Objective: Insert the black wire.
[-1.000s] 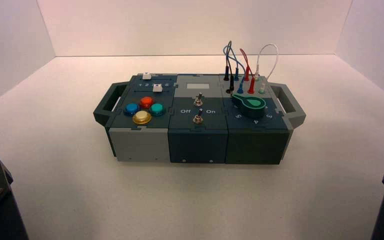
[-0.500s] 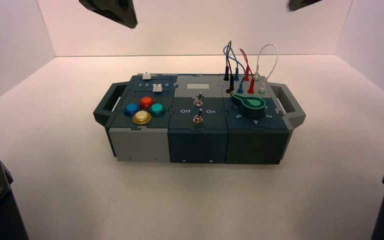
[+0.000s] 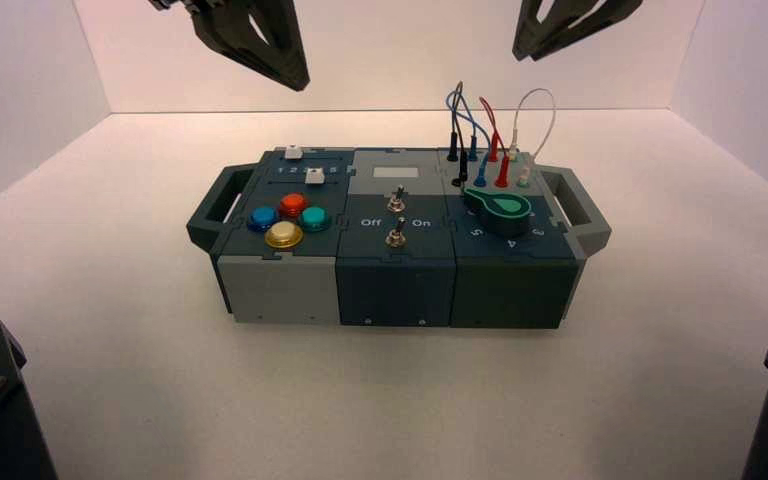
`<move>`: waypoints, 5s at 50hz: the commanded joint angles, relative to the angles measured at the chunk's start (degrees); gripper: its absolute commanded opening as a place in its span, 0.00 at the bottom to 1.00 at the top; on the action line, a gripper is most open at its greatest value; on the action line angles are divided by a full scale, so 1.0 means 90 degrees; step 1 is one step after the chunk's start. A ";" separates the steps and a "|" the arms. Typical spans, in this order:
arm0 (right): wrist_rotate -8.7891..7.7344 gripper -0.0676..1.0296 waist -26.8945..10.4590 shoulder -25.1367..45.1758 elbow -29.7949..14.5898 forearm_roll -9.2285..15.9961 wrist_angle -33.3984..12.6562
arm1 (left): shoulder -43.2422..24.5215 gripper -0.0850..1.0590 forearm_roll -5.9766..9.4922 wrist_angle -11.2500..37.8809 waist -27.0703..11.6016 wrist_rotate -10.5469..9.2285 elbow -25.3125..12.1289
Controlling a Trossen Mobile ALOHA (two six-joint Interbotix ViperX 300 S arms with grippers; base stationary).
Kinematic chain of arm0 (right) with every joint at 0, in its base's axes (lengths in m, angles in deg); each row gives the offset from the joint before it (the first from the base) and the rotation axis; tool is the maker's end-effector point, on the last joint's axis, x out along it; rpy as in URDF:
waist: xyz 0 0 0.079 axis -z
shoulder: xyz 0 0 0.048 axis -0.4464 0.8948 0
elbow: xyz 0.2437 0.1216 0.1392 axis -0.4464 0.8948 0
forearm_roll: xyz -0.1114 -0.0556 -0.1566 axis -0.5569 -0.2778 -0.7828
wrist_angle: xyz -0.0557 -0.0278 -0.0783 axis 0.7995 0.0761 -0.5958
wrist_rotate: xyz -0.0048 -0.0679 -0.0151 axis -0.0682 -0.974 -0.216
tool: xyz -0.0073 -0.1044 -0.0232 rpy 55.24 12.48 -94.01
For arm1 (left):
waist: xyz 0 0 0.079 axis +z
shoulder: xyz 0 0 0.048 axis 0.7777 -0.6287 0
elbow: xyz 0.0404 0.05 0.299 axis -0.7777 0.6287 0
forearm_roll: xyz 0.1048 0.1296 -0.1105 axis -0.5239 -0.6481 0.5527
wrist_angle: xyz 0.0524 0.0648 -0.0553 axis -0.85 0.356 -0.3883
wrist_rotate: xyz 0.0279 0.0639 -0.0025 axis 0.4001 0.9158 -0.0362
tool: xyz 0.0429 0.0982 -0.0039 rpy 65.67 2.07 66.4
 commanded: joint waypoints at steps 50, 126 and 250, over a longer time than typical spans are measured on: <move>0.2188 0.51 -0.1016 0.1904 -0.0586 -0.1357 0.0361 | -0.0469 0.05 0.0195 0.0010 -0.0010 0.0195 -0.0352; 0.2148 0.41 -0.0986 0.3037 -0.1348 -0.1680 -0.0049 | -0.0273 0.05 0.0205 0.0039 -0.0010 0.0205 -0.0371; 0.2061 0.37 -0.0986 0.3213 -0.1514 -0.1670 -0.0127 | -0.3076 0.05 0.5908 0.1133 0.1338 0.5088 0.0430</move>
